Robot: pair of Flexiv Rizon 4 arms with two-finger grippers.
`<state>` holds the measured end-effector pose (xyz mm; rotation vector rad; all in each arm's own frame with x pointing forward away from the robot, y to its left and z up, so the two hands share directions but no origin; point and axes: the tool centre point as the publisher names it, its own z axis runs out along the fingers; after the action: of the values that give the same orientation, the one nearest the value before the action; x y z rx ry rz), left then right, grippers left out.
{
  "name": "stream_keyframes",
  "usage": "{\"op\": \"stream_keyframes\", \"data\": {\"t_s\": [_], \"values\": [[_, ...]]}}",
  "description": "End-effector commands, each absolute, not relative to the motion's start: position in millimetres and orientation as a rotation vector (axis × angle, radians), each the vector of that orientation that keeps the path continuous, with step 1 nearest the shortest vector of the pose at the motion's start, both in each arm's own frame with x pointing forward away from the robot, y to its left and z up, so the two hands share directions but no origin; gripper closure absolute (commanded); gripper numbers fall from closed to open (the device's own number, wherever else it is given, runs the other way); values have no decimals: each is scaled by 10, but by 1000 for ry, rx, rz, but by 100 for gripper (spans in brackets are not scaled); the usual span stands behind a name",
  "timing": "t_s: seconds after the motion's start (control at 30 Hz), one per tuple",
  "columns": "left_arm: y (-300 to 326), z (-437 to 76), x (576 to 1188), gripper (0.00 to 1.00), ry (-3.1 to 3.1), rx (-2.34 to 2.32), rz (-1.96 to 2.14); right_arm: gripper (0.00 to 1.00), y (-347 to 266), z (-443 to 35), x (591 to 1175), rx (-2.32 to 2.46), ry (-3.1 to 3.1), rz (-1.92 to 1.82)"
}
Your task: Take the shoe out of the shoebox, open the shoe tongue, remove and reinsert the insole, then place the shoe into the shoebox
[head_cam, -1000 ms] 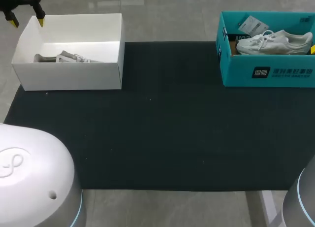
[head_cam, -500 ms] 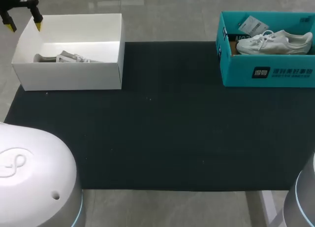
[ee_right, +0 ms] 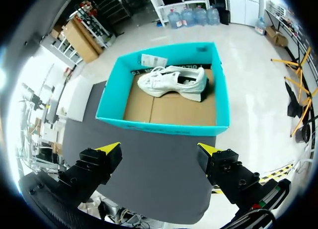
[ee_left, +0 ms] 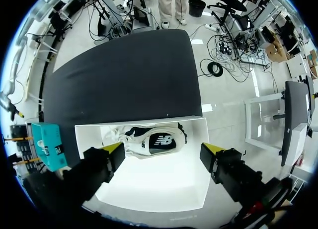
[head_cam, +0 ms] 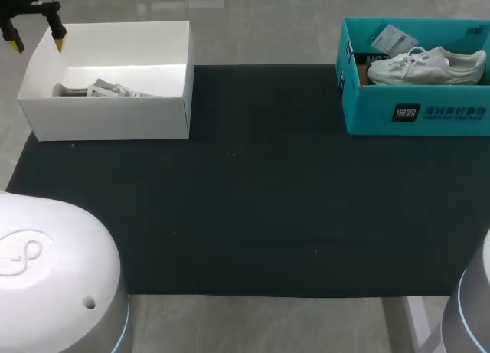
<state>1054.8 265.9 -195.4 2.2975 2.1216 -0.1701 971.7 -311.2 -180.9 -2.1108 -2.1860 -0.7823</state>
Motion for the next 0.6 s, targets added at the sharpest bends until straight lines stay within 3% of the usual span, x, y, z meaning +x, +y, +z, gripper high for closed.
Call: {"op": "stream_keyframes", "data": {"t_s": [0.03,0.27,0.6], "values": [[2681,-1963,10547,0,2124,2294,-168,0,-3109,-1777,10214,-2060,-2163,-536],[2685,-1955,10585,0,2116,2305,-162,0,-3154,-1888,10477,-2118,-2183,-265],[2623,-1914,10609,0,2099,2315,-152,0,-3169,-1894,10503,-2127,-2171,-254]]}}
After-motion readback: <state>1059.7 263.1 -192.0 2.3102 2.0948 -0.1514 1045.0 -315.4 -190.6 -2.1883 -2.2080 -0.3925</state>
